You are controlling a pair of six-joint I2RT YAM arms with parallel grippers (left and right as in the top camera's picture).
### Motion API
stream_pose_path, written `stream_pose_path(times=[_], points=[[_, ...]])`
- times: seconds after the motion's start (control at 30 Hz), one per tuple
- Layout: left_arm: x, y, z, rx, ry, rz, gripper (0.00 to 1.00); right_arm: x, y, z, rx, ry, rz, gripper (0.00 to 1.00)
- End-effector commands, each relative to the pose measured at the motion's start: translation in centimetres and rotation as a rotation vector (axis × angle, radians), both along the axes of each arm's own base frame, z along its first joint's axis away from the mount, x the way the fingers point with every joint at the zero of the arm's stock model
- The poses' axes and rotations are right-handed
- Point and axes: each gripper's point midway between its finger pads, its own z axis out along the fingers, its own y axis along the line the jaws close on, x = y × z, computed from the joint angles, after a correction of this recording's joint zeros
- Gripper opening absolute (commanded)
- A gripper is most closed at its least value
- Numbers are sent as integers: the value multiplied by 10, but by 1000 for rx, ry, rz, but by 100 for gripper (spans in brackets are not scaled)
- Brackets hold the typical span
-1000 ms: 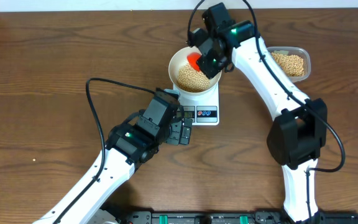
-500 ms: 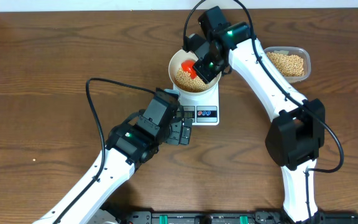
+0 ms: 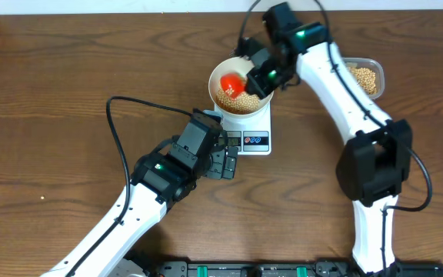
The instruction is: Scoop item into bowl and weigh 50g on scale
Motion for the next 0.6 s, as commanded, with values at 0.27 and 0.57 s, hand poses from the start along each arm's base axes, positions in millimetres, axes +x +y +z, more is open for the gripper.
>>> stream_pose_path(times=[0.27, 0.57], points=[[-1, 3, -3, 14, 3, 7, 98, 7, -36, 55, 363, 107, -56, 1], [-1, 3, -3, 14, 3, 7, 98, 4, -52, 98, 383, -7, -46, 1]])
